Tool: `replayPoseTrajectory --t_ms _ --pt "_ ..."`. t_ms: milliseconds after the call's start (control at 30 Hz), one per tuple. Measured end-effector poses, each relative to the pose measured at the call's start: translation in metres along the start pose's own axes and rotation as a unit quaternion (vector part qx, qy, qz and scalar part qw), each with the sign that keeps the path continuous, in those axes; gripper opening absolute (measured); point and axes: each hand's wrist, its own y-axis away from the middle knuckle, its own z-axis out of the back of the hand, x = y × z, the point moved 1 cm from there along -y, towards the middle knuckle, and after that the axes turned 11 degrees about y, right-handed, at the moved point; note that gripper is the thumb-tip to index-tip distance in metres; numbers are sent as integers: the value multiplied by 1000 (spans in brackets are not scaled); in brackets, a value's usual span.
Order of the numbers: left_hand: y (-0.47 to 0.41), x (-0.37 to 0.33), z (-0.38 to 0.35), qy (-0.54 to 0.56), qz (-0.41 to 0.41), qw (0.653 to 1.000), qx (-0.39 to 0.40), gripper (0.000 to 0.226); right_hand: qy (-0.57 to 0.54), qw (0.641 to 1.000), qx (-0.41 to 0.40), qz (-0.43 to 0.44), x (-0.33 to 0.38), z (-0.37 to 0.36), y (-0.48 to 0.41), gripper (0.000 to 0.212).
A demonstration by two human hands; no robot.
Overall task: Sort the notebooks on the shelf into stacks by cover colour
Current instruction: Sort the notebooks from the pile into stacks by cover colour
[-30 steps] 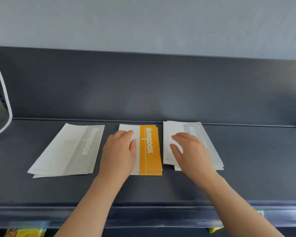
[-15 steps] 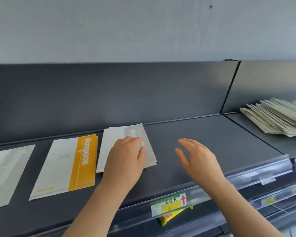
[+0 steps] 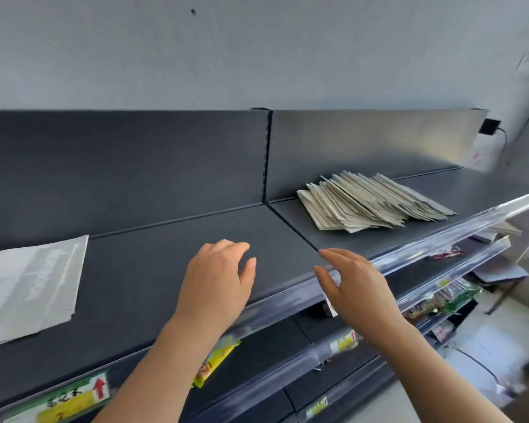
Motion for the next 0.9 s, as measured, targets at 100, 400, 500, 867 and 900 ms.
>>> replayPoseTrajectory --t_ms 100,400,500,867,900 --pt "-14 -23 -32 3 -6 1000 13 37 -1 1000 -4 -25 -43 3 -6 41" --pt "-79 -68 -114 31 -35 998 41 36 3 997 -14 -74 -139 -1 -49 42" --pt "-107 -81 -139 29 -45 997 47 30 8 996 -26 -82 -164 -1 -73 39" --pt "-216 -135 -227 36 -79 994 67 27 -31 988 -48 -146 -273 -5 -163 33" --pt "-222 -140 -237 36 -81 993 73 27 -33 988 -45 -146 -285 -8 -168 33"
